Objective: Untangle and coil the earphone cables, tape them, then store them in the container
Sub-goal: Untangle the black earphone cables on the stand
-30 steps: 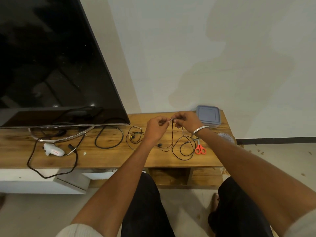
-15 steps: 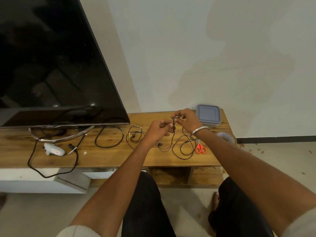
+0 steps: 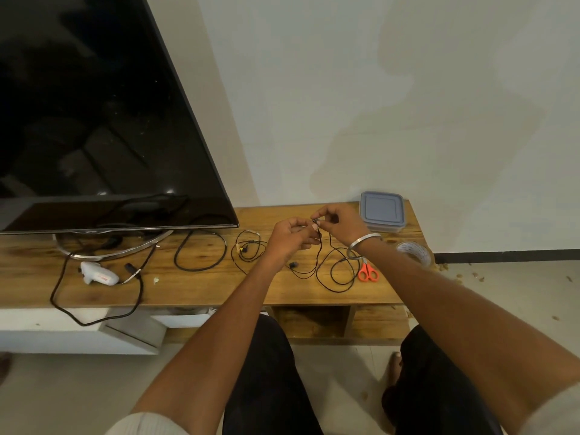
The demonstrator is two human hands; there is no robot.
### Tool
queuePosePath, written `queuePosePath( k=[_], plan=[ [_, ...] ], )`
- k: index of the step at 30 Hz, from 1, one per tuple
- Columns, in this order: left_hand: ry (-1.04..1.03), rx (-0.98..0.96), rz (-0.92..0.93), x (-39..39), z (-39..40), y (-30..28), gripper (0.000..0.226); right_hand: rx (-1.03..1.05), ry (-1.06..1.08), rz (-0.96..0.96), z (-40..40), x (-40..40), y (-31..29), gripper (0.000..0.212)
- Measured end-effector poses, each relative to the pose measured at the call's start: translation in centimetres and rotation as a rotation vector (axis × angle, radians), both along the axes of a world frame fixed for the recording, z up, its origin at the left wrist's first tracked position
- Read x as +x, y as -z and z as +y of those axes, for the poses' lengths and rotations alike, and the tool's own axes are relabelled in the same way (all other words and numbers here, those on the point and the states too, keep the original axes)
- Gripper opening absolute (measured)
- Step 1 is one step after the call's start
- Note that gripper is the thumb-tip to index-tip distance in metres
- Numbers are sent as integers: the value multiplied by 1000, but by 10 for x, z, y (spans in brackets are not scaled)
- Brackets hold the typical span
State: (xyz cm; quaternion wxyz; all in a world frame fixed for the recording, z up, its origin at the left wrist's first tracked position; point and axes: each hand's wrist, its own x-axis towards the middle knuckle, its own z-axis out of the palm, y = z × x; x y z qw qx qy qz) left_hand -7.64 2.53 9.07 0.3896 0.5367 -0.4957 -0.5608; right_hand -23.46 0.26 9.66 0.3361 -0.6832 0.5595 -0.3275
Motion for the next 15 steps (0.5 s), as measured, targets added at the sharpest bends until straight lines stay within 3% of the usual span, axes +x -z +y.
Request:
queuePosePath(
  k=[11, 15],
  plan=[
    [-126, 52, 99, 0, -3, 1, 21, 84, 11, -95, 4, 8, 0, 23],
    [-145, 30, 118, 3, -5, 1, 13, 139, 62, -167, 7, 9, 0, 12]
  ],
)
